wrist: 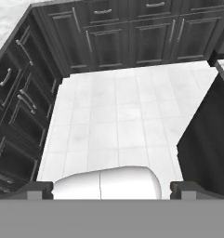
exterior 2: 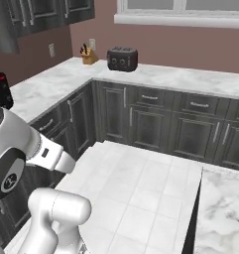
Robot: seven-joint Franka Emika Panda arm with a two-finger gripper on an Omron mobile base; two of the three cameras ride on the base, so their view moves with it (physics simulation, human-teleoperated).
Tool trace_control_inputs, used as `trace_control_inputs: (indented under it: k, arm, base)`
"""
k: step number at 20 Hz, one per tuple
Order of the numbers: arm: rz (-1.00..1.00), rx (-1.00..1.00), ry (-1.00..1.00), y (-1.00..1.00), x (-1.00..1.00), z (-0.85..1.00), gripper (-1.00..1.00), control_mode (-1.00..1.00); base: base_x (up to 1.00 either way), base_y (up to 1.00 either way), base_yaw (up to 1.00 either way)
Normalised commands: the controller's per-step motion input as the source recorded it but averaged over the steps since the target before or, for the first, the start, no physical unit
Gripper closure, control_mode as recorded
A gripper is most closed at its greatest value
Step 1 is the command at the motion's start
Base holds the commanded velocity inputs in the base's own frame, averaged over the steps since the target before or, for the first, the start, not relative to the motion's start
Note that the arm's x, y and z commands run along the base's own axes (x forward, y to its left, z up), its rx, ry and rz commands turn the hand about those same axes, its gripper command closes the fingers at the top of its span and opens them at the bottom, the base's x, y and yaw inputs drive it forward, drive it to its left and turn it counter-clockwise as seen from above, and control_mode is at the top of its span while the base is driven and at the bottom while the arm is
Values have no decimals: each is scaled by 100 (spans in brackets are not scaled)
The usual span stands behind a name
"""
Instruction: Move the bowls from the cabinet to the plates on the dining table.
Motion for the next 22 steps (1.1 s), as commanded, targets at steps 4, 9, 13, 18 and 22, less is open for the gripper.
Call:
trace_control_inputs:
  k: [4, 9, 13, 18, 22]
  arm:
    - [0, 0, 0, 0, 0, 0, -100, 100]
    - [0, 0, 0, 0, 0, 0, -100, 100]
    - [0, 0, 0, 0, 0, 0, -100, 100]
    - [0, 0, 0, 0, 0, 0, -100, 100]
    - [0, 0, 0, 0, 0, 0, -100, 100]
  base:
    - [79, 13, -1]
    - [79, 13, -1]
    - [75, 9, 0]
    - [72, 10, 0]
    - [7, 0, 0]
